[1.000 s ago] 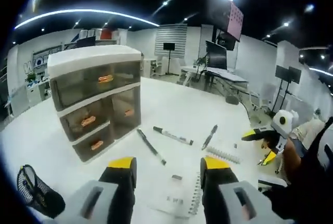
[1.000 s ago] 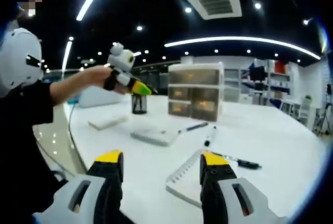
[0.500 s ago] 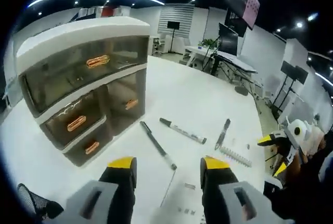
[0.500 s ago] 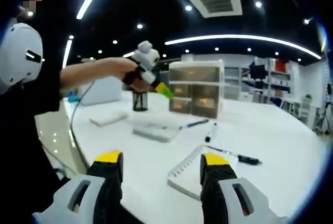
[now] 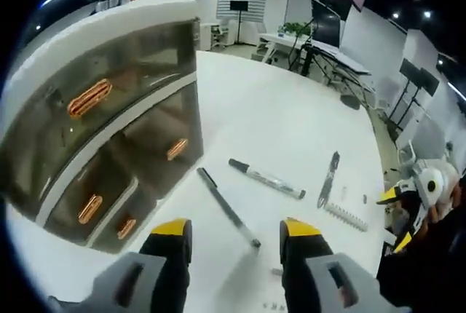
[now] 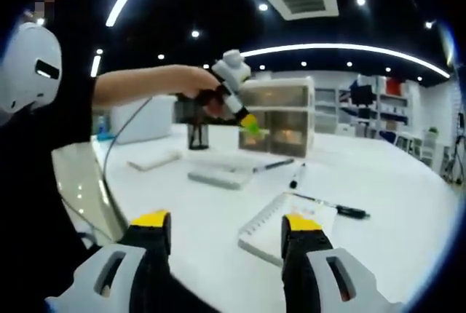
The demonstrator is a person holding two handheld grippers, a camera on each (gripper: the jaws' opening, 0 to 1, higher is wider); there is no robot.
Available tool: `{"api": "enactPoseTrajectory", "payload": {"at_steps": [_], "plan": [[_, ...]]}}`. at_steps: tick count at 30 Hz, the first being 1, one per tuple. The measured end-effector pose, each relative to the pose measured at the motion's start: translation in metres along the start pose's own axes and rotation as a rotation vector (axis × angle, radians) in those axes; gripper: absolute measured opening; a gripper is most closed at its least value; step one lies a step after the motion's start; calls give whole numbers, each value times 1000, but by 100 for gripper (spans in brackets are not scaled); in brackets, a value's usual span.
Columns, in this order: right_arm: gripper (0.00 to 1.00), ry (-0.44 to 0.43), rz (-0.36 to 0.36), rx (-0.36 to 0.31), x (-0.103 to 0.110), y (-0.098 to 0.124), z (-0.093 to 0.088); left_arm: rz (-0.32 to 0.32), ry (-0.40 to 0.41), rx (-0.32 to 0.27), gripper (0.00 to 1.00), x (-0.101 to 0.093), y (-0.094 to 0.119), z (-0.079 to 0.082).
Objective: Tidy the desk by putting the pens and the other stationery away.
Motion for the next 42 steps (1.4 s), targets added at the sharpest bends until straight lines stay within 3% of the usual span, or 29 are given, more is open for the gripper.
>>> {"api": "enactPoseTrajectory", "payload": {"at_steps": [4, 9, 17, 23, 42], "plan": [[58, 7, 5, 14, 1, 1, -1, -20, 6, 67, 45, -3, -9, 0], [58, 15, 8, 18, 3, 1, 0, 5, -9, 123, 43, -1, -21, 3], [58, 11, 8, 35, 4, 5, -5, 5, -12, 169, 40, -3, -44, 3], [58, 11, 1, 40, 2, 8, -6, 15, -27, 204, 36, 0, -57, -6], [58, 9, -10, 54, -1, 10, -9, 35, -11, 215, 24, 18, -79, -18]]}}
Point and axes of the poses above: the point that each gripper's makers call its tool centre point, and the gripper's own axes: y roughly backward along the fingers, x roughly to its left, z roughly out of its top, the point moved 6 cm from there along y, roughly backward along the fingers, and after that the axes turned 12 degrees about -x, right-handed, at the moved point
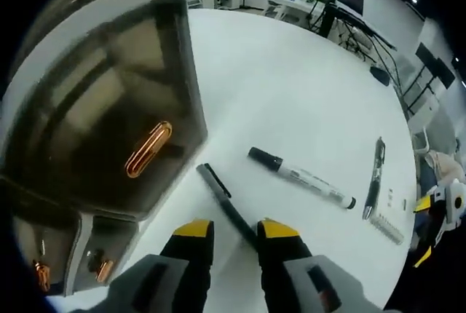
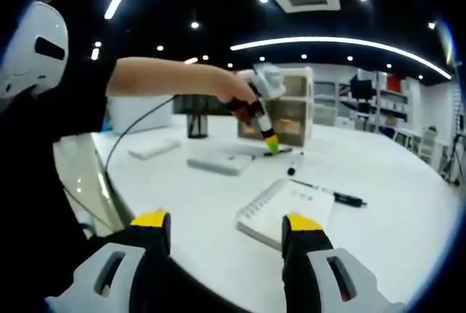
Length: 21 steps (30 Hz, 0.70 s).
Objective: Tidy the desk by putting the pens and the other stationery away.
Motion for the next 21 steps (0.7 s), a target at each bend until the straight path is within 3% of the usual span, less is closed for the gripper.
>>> {"api": "enactPoseTrajectory", "payload": {"at_steps": [21], "plan": [[58, -7, -6, 3, 0, 2, -4, -10, -74, 18, 8, -8, -4, -4]]}}
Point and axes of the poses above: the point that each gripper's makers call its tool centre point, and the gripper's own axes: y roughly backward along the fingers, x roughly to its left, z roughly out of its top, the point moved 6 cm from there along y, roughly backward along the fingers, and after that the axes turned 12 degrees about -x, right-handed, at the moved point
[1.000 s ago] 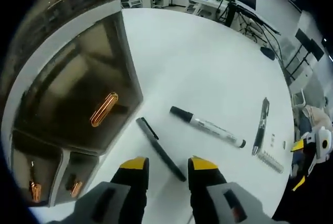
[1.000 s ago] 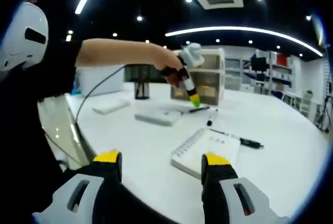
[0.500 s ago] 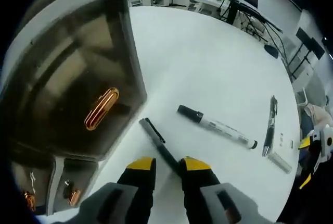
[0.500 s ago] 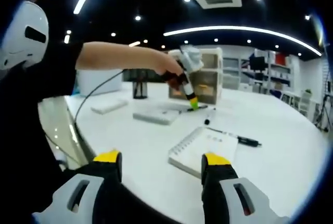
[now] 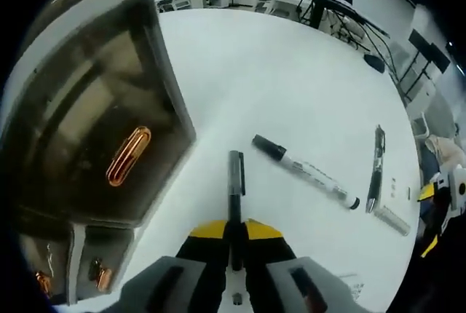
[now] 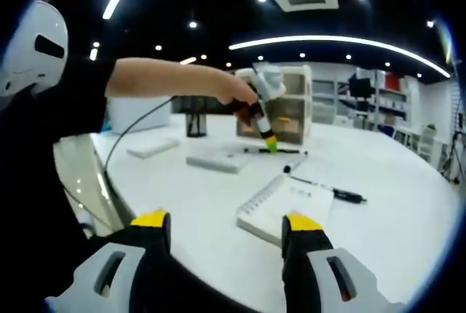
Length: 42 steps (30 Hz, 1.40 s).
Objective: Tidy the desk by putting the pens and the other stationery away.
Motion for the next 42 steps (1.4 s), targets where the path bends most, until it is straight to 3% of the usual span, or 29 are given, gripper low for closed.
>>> {"api": "enactPoseTrajectory", "payload": {"at_steps": [12, 19, 29, 33, 42], "plan": [[58, 3, 2, -6, 3, 3, 1, 6, -52, -59, 6, 3, 8, -1], [58, 10, 21, -9, 10, -1, 3, -23, -26, -199, 6, -11, 38, 6], [58, 28, 53, -12, 20, -7, 10, -47, 24, -457, 6, -13, 90, 10], [58, 33, 71, -9, 24, -13, 12, -42, 40, -555, 6, -14, 115, 3], [58, 52, 116, -10, 33, -26, 19, 28, 114, -784, 6, -3, 170, -35]]}}
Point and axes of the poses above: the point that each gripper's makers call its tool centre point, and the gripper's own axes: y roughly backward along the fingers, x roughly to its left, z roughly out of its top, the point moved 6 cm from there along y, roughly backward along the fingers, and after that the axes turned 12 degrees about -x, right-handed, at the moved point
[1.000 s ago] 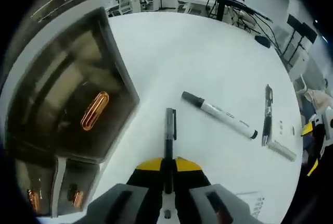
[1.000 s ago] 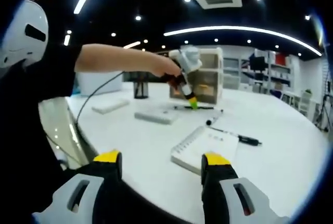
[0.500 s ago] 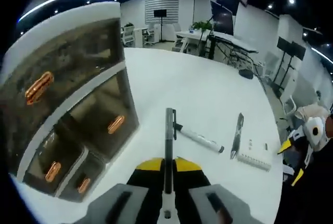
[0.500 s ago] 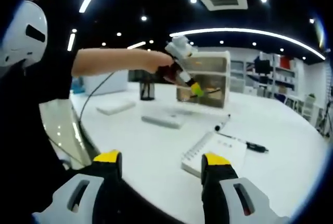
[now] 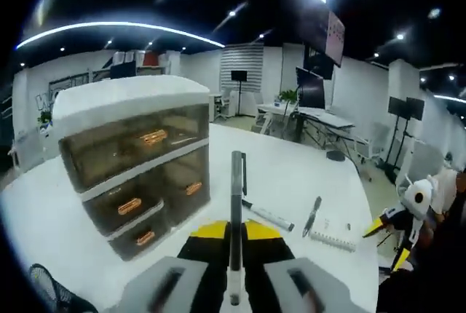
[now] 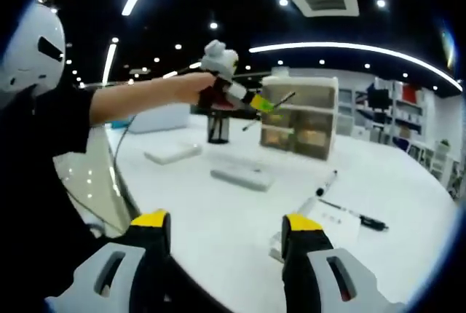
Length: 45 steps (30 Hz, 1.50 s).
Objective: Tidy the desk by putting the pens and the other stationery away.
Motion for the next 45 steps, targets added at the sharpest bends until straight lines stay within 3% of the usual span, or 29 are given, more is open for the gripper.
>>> {"api": "enactPoseTrajectory", "payload": {"at_steps": [2, 8, 15, 27, 32, 36, 38, 45], "plan": [[58, 4, 8, 1, 1, -3, 1, 14, -8, -39, 6, 4, 10, 4], [58, 6, 27, -4, 4, -10, 5, 95, 6, -213, 6, 14, 66, 13], [58, 0, 47, -4, 6, -18, 7, 158, 10, -351, 6, 4, 121, 4], [58, -1, 78, -6, 11, -27, 10, 263, 36, -504, 6, -11, 184, -15], [58, -4, 88, -11, 12, -30, 10, 352, -46, -540, 6, -11, 212, -15], [58, -12, 85, -23, 11, -30, 11, 417, -111, -601, 6, -15, 230, -10], [58, -19, 88, -25, 11, -31, 10, 428, -100, -626, 6, -13, 232, -9], [58, -19, 90, -30, 9, -32, 11, 452, -144, -629, 7, 10, 223, 0]]}}
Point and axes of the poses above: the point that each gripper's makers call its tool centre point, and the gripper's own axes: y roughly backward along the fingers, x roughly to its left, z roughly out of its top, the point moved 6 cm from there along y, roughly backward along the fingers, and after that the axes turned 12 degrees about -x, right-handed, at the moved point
